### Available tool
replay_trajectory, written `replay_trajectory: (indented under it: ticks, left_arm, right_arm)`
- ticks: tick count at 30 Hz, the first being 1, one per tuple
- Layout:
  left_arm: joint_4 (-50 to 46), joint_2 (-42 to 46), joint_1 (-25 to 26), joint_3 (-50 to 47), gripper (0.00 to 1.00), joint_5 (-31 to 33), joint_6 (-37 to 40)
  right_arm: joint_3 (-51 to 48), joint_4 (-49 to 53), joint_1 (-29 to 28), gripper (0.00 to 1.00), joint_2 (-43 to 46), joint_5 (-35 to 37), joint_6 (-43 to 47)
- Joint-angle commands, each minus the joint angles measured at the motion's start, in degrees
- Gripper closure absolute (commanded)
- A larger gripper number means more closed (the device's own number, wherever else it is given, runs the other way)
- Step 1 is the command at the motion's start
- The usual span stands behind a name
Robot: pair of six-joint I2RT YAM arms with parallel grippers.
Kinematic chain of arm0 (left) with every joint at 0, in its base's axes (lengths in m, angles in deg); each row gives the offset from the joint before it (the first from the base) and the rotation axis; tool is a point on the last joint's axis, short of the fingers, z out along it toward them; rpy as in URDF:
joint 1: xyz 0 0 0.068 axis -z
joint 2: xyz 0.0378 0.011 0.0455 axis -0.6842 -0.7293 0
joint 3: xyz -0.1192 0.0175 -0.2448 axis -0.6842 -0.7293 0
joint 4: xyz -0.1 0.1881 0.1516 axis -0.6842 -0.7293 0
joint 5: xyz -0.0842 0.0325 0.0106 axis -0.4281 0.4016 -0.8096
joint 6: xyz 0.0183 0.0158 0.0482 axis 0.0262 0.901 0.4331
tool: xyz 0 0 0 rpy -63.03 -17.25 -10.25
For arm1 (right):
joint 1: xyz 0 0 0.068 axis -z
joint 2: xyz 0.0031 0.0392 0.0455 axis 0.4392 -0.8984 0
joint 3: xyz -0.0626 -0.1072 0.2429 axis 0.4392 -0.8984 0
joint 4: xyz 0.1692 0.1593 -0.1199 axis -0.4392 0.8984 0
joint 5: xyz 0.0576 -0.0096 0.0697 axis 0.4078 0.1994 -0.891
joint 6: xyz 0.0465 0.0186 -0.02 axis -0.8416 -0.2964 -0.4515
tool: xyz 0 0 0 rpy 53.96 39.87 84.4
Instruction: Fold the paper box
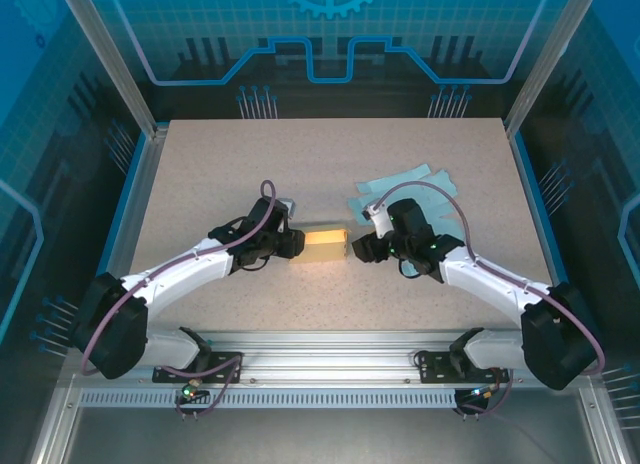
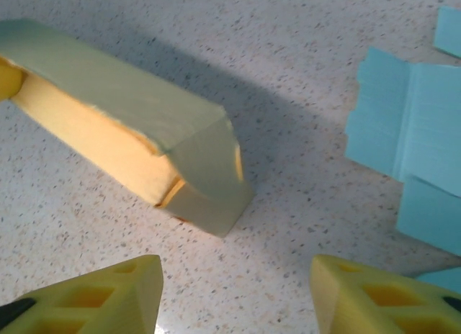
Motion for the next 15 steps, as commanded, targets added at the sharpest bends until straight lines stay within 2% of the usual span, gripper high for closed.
replay_trajectory:
  ticks: [1, 11, 15]
  left_arm:
    - [-7.43, -1.93, -0.29, -0.97, 0.53, 2.11, -0.91]
    - [-7.53, -1.97, -0.28, -0.59, 0.53, 1.78, -0.91]
    - [-7.62, -2.02, -0.22, -0.56, 0.53, 1.67, -0.78]
  right_arm:
    - [-0.07, -2.79, 1.38, 0.42, -0.75, -3.31, 0.62]
    - [0.13, -6.34, 1.56, 0.43, -4.13, -4.44, 4.11]
    - [0.41, -7.14, 1.63, 0.38, -4.87, -5.93, 4.83]
